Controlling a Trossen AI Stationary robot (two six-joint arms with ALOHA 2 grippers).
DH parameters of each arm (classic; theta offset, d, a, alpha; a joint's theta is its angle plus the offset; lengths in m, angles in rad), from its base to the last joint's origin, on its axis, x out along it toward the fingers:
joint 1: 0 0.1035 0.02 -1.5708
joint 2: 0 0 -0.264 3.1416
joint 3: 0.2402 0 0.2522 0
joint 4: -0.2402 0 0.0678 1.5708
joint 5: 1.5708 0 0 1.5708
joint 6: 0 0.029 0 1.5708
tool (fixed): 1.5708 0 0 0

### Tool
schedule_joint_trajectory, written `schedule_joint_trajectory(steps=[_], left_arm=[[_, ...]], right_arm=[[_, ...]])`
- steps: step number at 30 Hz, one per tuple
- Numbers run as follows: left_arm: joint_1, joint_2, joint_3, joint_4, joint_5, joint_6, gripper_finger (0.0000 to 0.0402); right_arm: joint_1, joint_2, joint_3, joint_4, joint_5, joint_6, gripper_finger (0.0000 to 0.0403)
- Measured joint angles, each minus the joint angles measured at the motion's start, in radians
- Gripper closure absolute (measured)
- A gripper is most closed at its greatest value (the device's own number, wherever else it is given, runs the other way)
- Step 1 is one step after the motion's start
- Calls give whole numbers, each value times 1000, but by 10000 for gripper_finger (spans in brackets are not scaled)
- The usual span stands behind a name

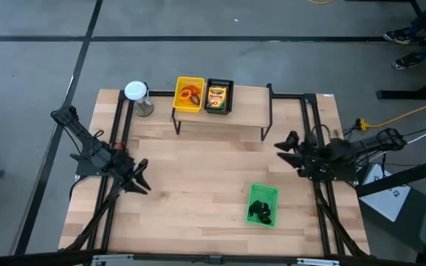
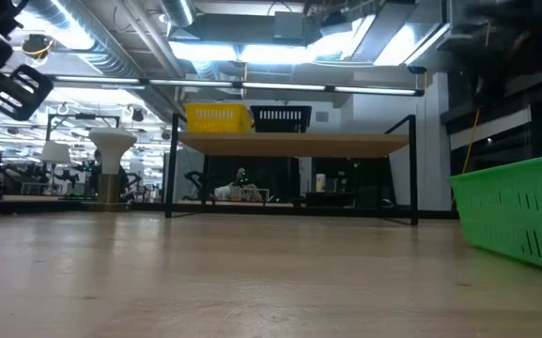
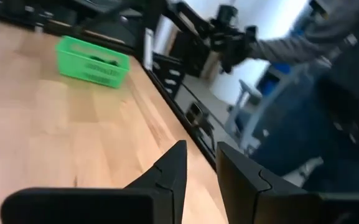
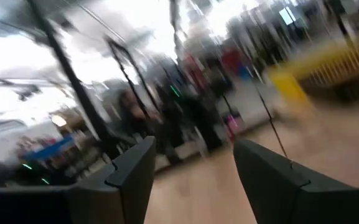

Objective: Pick & Place Office Desk Supplies
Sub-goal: Put the green bin with rubber bands on the shelf

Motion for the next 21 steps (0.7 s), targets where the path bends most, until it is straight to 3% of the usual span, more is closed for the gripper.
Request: schedule_joint_trajectory(steps=[4,10,15,21], left_arm=[[0,3,-1,-3,49,28,320],[0,3,-1,1,44,28,322],[0,-26,-1,-3,46,30,320],[30,-72,-2,-8,55,30,318]], right_arm=[[0,120,0,-63,46,143,184],[0,276,0,79,64,291,184],[0,352,0,153,36,583,184],[0,399,0,271,243,606,184]])
